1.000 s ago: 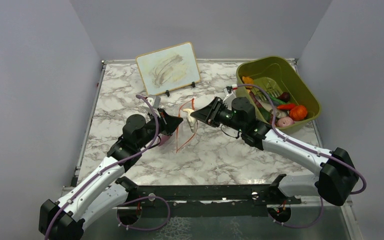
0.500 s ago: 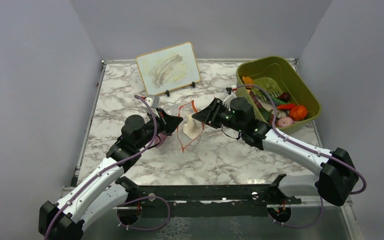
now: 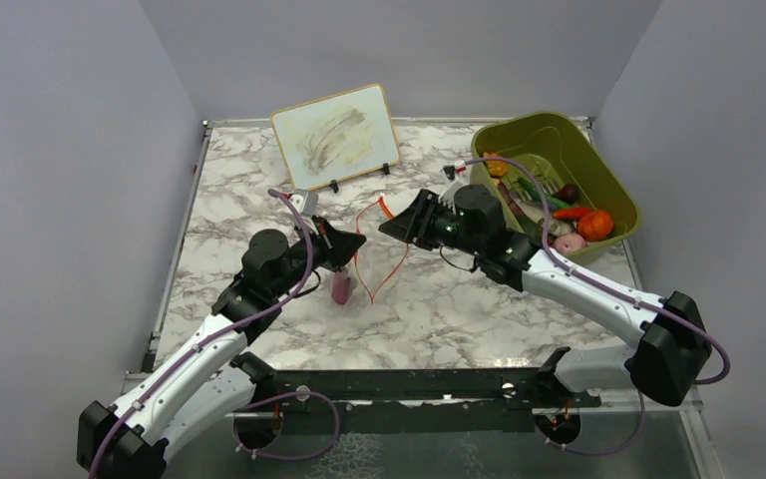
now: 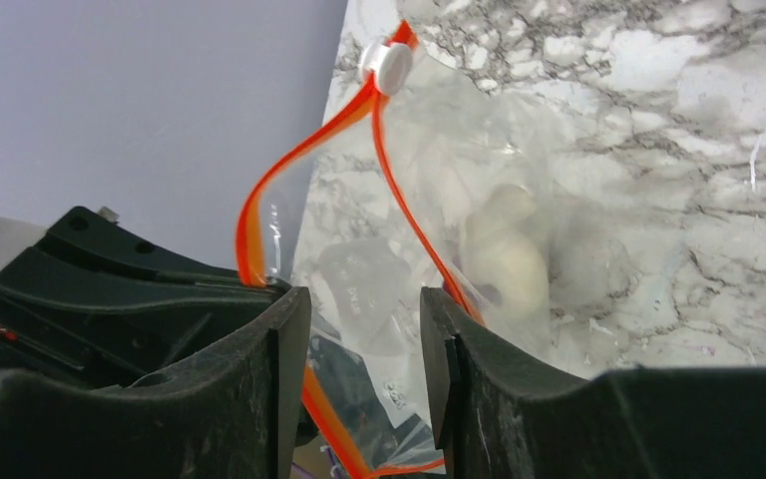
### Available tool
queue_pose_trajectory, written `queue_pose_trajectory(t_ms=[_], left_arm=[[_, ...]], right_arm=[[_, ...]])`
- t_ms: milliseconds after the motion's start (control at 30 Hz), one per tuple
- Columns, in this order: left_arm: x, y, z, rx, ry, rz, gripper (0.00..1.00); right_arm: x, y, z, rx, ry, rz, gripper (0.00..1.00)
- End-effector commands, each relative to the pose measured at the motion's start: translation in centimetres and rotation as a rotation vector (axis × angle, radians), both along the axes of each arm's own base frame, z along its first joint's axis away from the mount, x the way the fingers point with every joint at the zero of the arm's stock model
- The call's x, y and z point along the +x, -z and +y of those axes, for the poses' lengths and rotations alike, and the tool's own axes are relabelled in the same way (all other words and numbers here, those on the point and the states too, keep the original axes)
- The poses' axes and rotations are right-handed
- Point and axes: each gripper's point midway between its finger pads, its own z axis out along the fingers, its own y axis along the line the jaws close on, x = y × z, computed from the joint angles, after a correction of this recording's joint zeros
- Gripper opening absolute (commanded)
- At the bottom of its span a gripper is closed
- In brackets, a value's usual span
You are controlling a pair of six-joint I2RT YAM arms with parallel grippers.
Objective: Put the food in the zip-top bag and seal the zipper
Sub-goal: Place the fake vegetable in the zipper food storage bag, then pick up the fake vegetable from the bin.
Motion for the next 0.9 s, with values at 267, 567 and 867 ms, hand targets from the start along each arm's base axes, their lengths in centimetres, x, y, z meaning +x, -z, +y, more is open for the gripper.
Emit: queue_pose_trajectory(t_ms=[267, 567, 867], left_arm=[[0.1, -1.0, 0.3, 0.032, 0.002, -0.072, 0.0], [0.3, 0.4, 1.1, 0.235, 0.042, -0.199, 0.0], [0.3, -0.5, 2.2, 0.422, 0.086, -0.398, 0.0]], right_arm=[[-0.3, -5.1, -0.8, -0.125, -0.108, -0.298, 0.44], [2.5, -6.9, -3.3, -0.398, -0.068, -0.467, 0.45], [8.5, -8.2, -10.3, -0.673, 0.134, -0.531, 0.45]])
